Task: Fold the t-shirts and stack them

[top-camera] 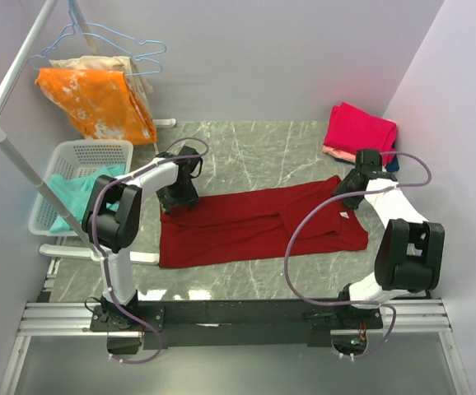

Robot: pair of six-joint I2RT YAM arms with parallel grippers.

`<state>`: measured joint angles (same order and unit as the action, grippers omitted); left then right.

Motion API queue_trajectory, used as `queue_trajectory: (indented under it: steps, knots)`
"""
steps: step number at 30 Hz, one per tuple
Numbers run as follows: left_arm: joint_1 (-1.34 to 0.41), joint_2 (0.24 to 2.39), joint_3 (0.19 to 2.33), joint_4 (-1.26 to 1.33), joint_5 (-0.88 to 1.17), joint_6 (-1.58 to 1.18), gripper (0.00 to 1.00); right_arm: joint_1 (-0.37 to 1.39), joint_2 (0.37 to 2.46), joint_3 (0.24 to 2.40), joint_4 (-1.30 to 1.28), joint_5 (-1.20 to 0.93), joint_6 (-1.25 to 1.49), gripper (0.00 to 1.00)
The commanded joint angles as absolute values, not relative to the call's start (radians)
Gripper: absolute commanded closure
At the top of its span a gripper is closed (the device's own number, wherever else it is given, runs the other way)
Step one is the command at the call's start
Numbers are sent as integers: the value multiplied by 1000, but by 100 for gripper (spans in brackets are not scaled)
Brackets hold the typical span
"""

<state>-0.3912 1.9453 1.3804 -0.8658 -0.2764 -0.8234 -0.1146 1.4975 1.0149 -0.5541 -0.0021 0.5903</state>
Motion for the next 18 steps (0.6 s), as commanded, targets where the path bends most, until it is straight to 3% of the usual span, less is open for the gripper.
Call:
queue_trajectory:
  steps: [1, 18]
  knots:
    - [-379, 1910, 1381, -841, -304, -802, 27, -83, 1551, 1069, -538, -41, 595, 57]
    - [-311, 1913, 1318, -842, -310, -781, 26, -5, 1632, 930, -607, -2, 623, 61]
